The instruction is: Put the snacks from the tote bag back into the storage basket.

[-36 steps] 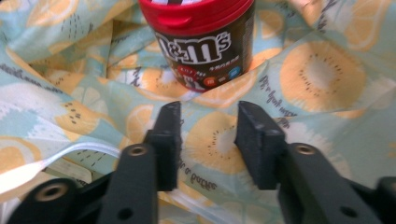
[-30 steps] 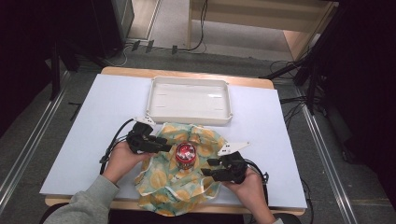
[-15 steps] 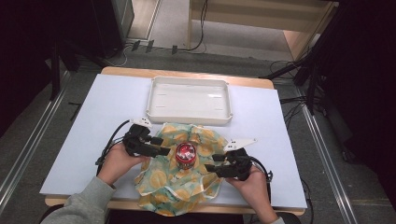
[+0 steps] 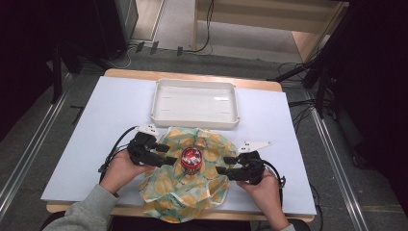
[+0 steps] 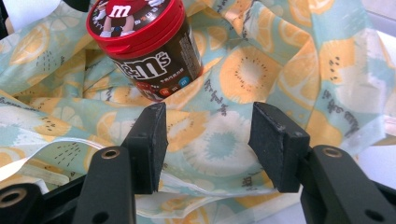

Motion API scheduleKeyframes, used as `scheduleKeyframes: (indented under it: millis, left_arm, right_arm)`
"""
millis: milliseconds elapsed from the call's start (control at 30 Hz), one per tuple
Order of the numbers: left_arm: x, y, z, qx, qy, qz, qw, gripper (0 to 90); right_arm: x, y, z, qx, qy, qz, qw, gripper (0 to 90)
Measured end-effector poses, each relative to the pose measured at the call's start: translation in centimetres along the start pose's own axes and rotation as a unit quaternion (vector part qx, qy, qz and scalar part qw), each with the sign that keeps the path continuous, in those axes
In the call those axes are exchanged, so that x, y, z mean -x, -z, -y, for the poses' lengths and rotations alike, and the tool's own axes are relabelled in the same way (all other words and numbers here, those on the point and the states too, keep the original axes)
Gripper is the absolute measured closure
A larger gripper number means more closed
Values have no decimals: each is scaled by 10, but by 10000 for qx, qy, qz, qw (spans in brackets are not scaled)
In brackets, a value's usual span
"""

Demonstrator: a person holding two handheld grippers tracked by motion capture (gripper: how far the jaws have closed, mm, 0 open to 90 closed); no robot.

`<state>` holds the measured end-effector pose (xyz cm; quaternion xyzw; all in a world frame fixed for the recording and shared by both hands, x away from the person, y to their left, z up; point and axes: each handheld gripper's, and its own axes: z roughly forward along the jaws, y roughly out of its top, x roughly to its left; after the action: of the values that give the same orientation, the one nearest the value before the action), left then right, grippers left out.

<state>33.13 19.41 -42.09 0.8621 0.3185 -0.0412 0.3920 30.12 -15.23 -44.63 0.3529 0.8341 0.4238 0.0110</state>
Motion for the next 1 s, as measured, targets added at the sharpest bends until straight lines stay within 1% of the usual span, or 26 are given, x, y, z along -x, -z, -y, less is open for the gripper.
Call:
scheduleKeyframes:
  millis: [133, 167, 300, 433, 500, 533, 567, 633, 733, 800, 1000]
  left_arm:
    - [3, 0, 1, 20, -34, 58, 10000, 356]
    - [4, 0, 1, 6, -36, 32, 10000, 356]
    - [7, 0, 2, 37, -86, 83, 9999, 351]
    - [11, -3, 2, 12, -143, 144, 9998, 326]
    - [13, -4, 2, 13, -164, 181, 9997, 298]
    - [13, -5, 3, 27, -189, 176, 9997, 296]
    - [14, -6, 3, 53, -198, 176, 9996, 272]
    - [15, -7, 3, 88, -195, 227, 9995, 257]
    - [18, -10, 4, 66, -272, 195, 9994, 233]
    - [21, -13, 4, 70, -323, 209, 9992, 222]
    - [24, -17, 4, 36, -374, 235, 9990, 219]
  right_arm:
    - [2, 1, -1, -8, -41, 10, 10000, 475]
    - [2, 1, -1, -4, -37, 20, 10000, 475]
    - [3, 1, -1, -2, -42, 16, 10000, 474]
    - [4, 1, -1, -3, -63, 25, 10000, 472]
    - [5, 1, -2, -6, -61, 27, 10000, 468]
    - [5, 1, -2, -8, -65, 26, 10000, 468]
    - [5, 1, -2, -6, -71, 19, 10000, 467]
    - [6, 0, -2, -9, -73, 13, 10000, 466]
    - [6, 0, -2, -17, -84, 10, 10000, 465]
    - [6, 0, -2, -9, -78, 11, 10000, 465]
    - [6, 0, -2, -29, -87, 32, 10000, 464]
